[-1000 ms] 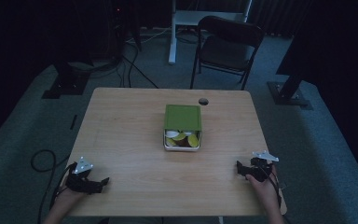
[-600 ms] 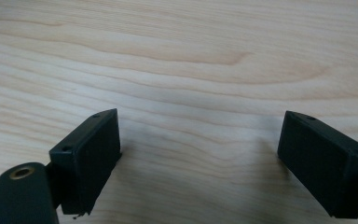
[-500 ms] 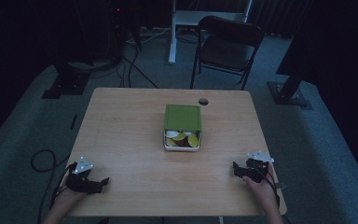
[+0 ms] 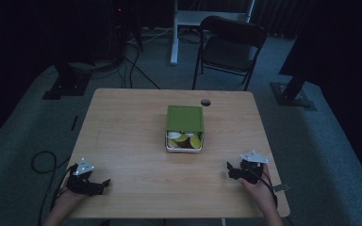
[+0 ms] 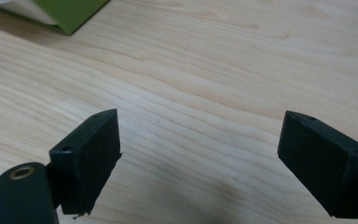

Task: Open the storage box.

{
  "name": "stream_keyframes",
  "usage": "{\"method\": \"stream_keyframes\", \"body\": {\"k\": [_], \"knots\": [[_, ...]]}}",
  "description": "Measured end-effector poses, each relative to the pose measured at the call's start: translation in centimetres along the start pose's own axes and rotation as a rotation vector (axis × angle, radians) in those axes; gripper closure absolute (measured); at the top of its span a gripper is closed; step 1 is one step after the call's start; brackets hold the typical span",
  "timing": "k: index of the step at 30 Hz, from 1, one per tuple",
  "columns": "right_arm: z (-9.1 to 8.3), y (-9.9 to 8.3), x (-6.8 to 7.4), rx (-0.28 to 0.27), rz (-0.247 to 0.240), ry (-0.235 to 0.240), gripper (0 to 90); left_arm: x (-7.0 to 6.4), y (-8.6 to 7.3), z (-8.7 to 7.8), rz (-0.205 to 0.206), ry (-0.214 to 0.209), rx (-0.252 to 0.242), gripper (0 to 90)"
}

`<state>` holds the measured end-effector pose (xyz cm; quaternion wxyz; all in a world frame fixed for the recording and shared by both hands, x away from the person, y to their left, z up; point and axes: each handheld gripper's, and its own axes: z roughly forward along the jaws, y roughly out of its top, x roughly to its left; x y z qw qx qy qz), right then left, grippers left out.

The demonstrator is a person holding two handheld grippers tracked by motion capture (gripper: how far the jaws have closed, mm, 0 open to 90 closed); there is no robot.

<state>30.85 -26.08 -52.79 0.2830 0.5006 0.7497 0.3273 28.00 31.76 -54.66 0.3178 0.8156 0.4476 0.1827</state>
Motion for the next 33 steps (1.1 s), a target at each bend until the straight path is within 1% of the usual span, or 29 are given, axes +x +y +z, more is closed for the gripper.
{"method": "stream_keyframes", "body": {"k": [3, 4, 5, 6, 7, 8, 9, 10, 11, 12, 13, 15, 16, 17, 18, 19, 20, 21, 22, 23, 24, 25, 26, 28, 29, 30, 31, 32, 33], "knots": [[-0.1, 0.4, 0.9, -0.007, -0.047, 0.007, 12.7, 0.0, 0.0, 0.0, 0.000, 0.000, 0.000, 0.0], [-0.1, 0.4, 0.9, -0.007, -0.047, 0.007, 12.7, 0.0, 0.0, 0.0, 0.000, 0.000, 0.000, 0.0], [-0.2, 0.7, 1.5, -0.017, -0.070, 0.020, 12.7, 0.0, 0.0, 0.0, 0.000, 0.000, 0.000, 0.0], [-0.2, 0.8, 1.8, -0.018, -0.087, 0.024, 12.7, 0.0, 0.0, 0.0, 0.000, 0.000, 0.000, 0.0], [-0.2, 0.8, 1.8, -0.018, -0.087, 0.024, 12.7, 0.0, 0.0, 0.0, 0.000, 0.000, 0.000, 0.0], [-0.2, 0.9, 2.0, -0.022, -0.090, 0.036, 12.7, 0.0, 0.0, 0.0, 0.000, 0.000, 0.000, 0.0], [-0.2, 1.2, 2.5, -0.027, -0.105, 0.047, 12.8, 0.0, 0.0, 0.0, 0.000, 0.000, 0.000, 0.0], [-0.2, 1.2, 2.5, -0.027, -0.105, 0.047, 12.8, 0.0, 0.0, 0.0, 0.000, 0.000, 0.000, 0.0], [-0.1, 1.4, 3.0, -0.032, -0.128, 0.050, 13.3, 0.0, 0.0, 0.0, 0.000, 0.000, 0.000, 0.0], [-0.1, 1.4, 3.0, -0.032, -0.128, 0.050, 13.3, 0.0, 0.0, 0.0, 0.000, 0.000, 0.000, 0.0], [-0.1, 1.6, 3.5, -0.039, -0.143, 0.063, 13.3, 0.0, 0.0, 0.0, 0.000, 0.000, 0.000, 0.0], [-0.1, 1.7, 3.7, -0.044, -0.148, 0.070, 13.3, 0.0, 0.0, 0.0, 0.000, 0.000, 0.000, 0.0], [-0.1, 1.9, 4.2, -0.051, -0.163, 0.080, 13.3, 0.0, 0.0, 0.0, 0.000, 0.000, 0.000, 0.0], [-0.1, 1.9, 4.2, -0.051, -0.163, 0.080, 13.3, 0.0, 0.0, 0.0, 0.000, 0.000, 0.000, 0.0], [0.0, 2.1, 4.7, -0.053, -0.189, 0.080, 13.3, 0.0, 0.0, 0.0, 0.000, 0.000, 0.000, 0.0], [0.0, 2.1, 4.7, -0.053, -0.189, 0.080, 13.3, 0.0, 0.0, 0.0, -0.001, -0.001, 0.000, 0.0], [0.0, 2.2, 5.0, -0.054, -0.199, 0.083, 13.3, 0.0, 0.0, 0.0, -0.001, 0.000, -0.001, 0.0], [0.0, 2.4, 5.6, -0.056, -0.224, 0.085, 13.3, 0.0, 0.0, 0.0, -0.001, -0.001, -0.001, 0.0], [0.1, 2.5, 5.8, -0.057, -0.235, 0.087, 13.3, 0.0, 0.0, 0.0, -0.001, 0.000, -0.001, 0.0], [0.1, 2.5, 5.8, -0.057, -0.235, 0.087, 13.3, 0.0, 0.0, 0.0, -0.001, 0.000, -0.001, 0.0], [0.1, 2.6, 6.3, -0.060, -0.262, 0.086, 13.3, 0.0, 0.0, 0.0, -0.001, 0.000, -0.001, 0.0], [0.1, 2.6, 6.3, -0.060, -0.262, 0.086, 13.3, 0.0, 0.0, 0.0, -0.001, 0.000, -0.001, 0.0], [0.2, 2.8, 6.8, -0.061, -0.295, 0.081, 13.3, 0.0, 0.0, 0.0, -0.001, -0.001, -0.001, 0.0], [0.3, 2.9, 7.0, -0.063, -0.301, 0.083, 13.3, 0.0, 0.0, 0.0, -0.002, -0.001, -0.001, 0.0], [0.4, 3.1, 7.5, -0.067, -0.324, 0.085, 13.4, 0.0, 0.0, 0.0, -0.002, -0.001, -0.001, 0.0], [0.4, 3.1, 7.5, -0.067, -0.324, 0.085, 13.4, 0.0, 0.0, 0.0, -0.002, -0.001, -0.001, 0.0], [0.5, 3.3, 8.0, -0.067, -0.342, 0.091, 14.0, 0.0, 0.0, 0.0, -0.001, -0.001, 0.000, 0.0], [0.5, 3.3, 8.0, -0.067, -0.342, 0.091, 14.0, 0.0, 0.0, 0.0, -0.001, -0.001, 0.000, 0.0], [0.6, 3.3, 8.3, -0.070, -0.354, 0.087, 14.1, 0.0, 0.0, 0.0, -0.001, -0.001, 0.000, 0.0]]}}
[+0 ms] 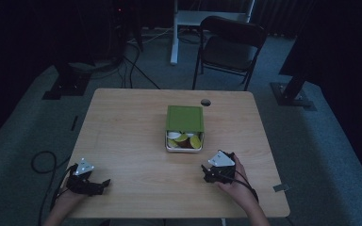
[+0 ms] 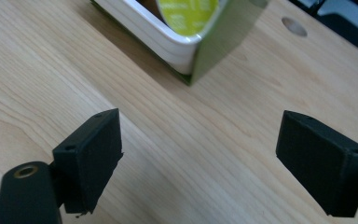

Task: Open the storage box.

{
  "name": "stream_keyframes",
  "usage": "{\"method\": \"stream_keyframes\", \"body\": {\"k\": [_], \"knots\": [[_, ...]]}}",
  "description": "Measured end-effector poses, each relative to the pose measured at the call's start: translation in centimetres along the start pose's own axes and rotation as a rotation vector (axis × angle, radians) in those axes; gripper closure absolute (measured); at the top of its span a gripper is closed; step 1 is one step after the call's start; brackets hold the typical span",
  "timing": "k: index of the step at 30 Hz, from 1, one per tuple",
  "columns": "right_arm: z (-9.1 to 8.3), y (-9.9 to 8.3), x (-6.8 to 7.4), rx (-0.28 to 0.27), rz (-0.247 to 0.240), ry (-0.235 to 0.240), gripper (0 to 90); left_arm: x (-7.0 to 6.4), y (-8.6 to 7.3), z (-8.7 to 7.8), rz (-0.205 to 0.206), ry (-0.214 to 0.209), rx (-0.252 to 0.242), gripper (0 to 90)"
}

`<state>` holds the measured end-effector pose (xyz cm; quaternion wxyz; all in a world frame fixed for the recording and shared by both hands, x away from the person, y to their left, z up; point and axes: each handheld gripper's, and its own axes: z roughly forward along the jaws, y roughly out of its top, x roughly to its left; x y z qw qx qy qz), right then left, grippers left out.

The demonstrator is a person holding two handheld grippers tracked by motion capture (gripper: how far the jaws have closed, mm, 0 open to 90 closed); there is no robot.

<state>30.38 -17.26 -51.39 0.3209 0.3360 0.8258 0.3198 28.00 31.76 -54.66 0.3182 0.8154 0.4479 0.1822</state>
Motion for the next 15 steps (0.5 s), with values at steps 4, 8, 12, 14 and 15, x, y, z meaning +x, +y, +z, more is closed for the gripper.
{"method": "stream_keyframes", "body": {"k": [4, 8, 12, 14, 15], "knots": [[0.3, 0.6, 0.8, -0.002, -0.048, -0.005, 15.8, 0.0, 0.0, 0.0, -0.001, 0.000, -0.002, 0.0], [0.6, 1.3, 1.6, -0.017, -0.103, -0.015, 17.5, 0.0, 0.0, 0.0, 0.002, -0.002, -0.001, 0.0], [0.9, 1.9, 2.2, -0.009, -0.142, -0.016, 17.5, 0.0, 0.0, 0.0, 0.002, -0.002, -0.001, 0.0], [1.0, 2.0, 2.4, -0.002, -0.155, -0.016, 17.5, 0.0, 0.0, 0.0, 0.001, -0.002, -0.001, 0.0], [1.2, 2.3, 2.8, 0.009, -0.174, -0.025, 17.5, 0.0, 0.0, 0.0, 0.002, -0.002, -0.001, 0.0]]}}
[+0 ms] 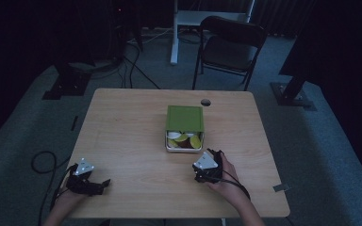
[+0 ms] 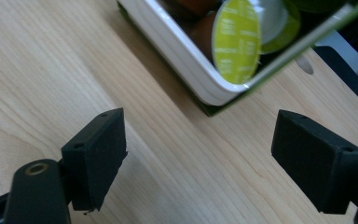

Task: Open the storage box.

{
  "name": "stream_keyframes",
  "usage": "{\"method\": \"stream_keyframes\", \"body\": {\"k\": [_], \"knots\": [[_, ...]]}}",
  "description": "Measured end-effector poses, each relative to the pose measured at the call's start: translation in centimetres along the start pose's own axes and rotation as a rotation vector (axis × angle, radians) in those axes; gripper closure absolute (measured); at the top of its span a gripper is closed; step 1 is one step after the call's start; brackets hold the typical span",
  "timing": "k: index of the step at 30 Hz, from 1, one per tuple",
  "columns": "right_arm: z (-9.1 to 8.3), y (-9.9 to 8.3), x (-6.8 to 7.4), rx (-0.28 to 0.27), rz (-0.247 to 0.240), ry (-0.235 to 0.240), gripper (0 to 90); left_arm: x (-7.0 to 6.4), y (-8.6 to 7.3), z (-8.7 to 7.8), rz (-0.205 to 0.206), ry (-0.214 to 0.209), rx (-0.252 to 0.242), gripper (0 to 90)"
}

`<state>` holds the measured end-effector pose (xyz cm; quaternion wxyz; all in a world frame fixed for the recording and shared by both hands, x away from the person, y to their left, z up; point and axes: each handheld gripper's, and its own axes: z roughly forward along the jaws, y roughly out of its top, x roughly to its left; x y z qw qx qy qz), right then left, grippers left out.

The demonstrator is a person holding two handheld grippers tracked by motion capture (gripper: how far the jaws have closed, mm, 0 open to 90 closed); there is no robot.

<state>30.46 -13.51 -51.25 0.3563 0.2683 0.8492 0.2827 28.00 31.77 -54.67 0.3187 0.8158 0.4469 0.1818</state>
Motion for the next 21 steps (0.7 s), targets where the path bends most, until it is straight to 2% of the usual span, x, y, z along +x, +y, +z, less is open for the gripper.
{"method": "stream_keyframes", "body": {"k": [1, 4, 5, 6, 7, 10, 12, 16, 19, 21], "knots": [[0.0, 0.0, 0.0, 0.000, 0.000, 0.000, 17.5, 0.0, 0.0, 0.0, 0.001, 0.000, 0.000, 0.0], [0.3, 0.6, 0.7, -0.005, -0.054, 0.000, 17.8, 0.0, 0.0, 0.0, 0.000, 0.000, 0.000, 0.0], [0.3, 0.6, 0.7, -0.005, -0.054, 0.000, 17.8, 0.0, 0.0, 0.0, 0.000, 0.000, 0.000, 0.0], [0.4, 0.9, 1.0, -0.016, -0.092, -0.012, 17.8, 0.0, 0.0, 0.0, 0.000, 0.000, 0.000, 0.0], [0.4, 0.9, 1.0, -0.016, -0.092, -0.012, 17.8, 0.0, 0.0, 0.0, 0.000, 0.000, 0.000, 0.0], [0.6, 1.4, 1.6, -0.026, -0.150, -0.043, 20.9, 0.0, 0.0, 0.0, 0.000, 0.000, 0.000, 0.0], [0.7, 1.6, 1.7, -0.032, -0.165, -0.046, 21.0, 0.0, 0.0, 0.0, 0.000, 0.000, 0.000, 0.0], [1.1, 2.4, 2.4, -0.065, -0.247, -0.088, 24.7, 0.0, 0.0, 0.0, 0.000, 0.000, 0.000, 0.0], [1.4, 2.8, 2.8, -0.069, -0.305, -0.124, 29.4, 0.0, 0.0, 0.0, 0.000, 0.000, 0.000, 0.0], [1.6, 2.9, 3.0, -0.059, -0.338, -0.129, 30.6, 0.0, 0.0, 0.0, 0.000, 0.000, 0.000, 0.0]]}}
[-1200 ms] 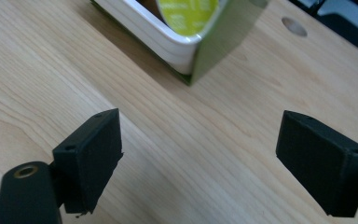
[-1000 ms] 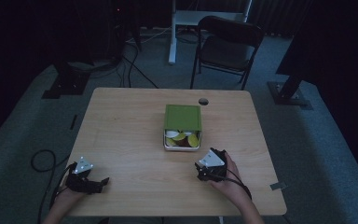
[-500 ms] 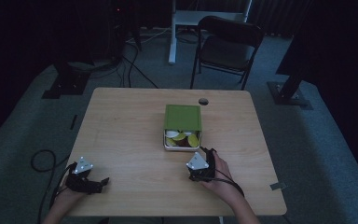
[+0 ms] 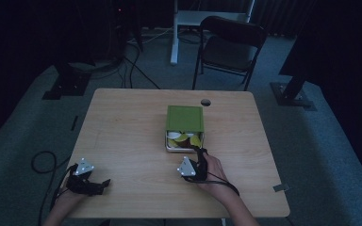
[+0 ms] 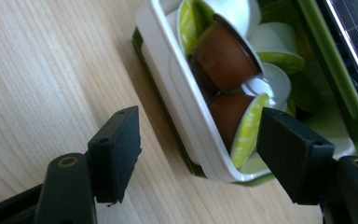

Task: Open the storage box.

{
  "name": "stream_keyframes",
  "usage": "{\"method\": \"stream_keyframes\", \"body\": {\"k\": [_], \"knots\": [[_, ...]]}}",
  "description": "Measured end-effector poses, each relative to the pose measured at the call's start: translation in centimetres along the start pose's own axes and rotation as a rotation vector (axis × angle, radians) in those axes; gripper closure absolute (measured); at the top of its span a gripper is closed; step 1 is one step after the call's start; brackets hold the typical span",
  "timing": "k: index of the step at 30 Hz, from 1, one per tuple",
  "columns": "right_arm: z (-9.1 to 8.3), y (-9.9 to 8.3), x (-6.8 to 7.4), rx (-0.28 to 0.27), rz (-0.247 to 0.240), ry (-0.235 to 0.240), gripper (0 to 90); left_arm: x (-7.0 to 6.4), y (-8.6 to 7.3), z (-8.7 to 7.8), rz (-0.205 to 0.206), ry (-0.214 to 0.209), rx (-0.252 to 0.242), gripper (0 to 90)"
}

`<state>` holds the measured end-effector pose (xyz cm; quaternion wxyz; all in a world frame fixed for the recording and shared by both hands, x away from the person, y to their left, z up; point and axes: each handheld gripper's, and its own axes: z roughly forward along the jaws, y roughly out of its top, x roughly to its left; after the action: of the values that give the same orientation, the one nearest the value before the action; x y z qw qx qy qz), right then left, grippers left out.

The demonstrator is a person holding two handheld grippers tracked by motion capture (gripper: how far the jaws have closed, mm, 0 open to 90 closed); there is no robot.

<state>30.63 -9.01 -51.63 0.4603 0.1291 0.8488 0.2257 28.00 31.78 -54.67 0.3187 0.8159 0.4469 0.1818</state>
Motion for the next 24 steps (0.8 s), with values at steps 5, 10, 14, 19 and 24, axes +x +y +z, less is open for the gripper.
{"method": "stream_keyframes", "body": {"k": [5, 10, 14, 19, 24], "knots": [[0.5, 0.4, 0.4, 0.008, -0.064, -0.009, 32.3, 0.0, 0.0, 0.0, 0.002, -0.002, 0.000, 0.0], [0.8, 0.8, 0.5, 0.003, -0.111, -0.005, 34.3, 0.0, 0.0, 0.0, 0.002, -0.002, 0.000, 0.0], [1.2, 1.2, 0.8, 0.008, -0.136, -0.001, 35.5, 0.0, 0.0, 0.0, 0.002, -0.002, 0.000, 0.0], [1.7, 1.4, 1.1, 0.025, -0.164, 0.013, 36.7, 0.0, 0.0, 0.0, 0.002, -0.002, 0.000, 0.0], [2.2, 1.5, 1.1, 0.042, -0.173, 0.022, 37.6, 0.0, 0.0, 0.0, 0.003, -0.003, 0.000, 0.0]]}}
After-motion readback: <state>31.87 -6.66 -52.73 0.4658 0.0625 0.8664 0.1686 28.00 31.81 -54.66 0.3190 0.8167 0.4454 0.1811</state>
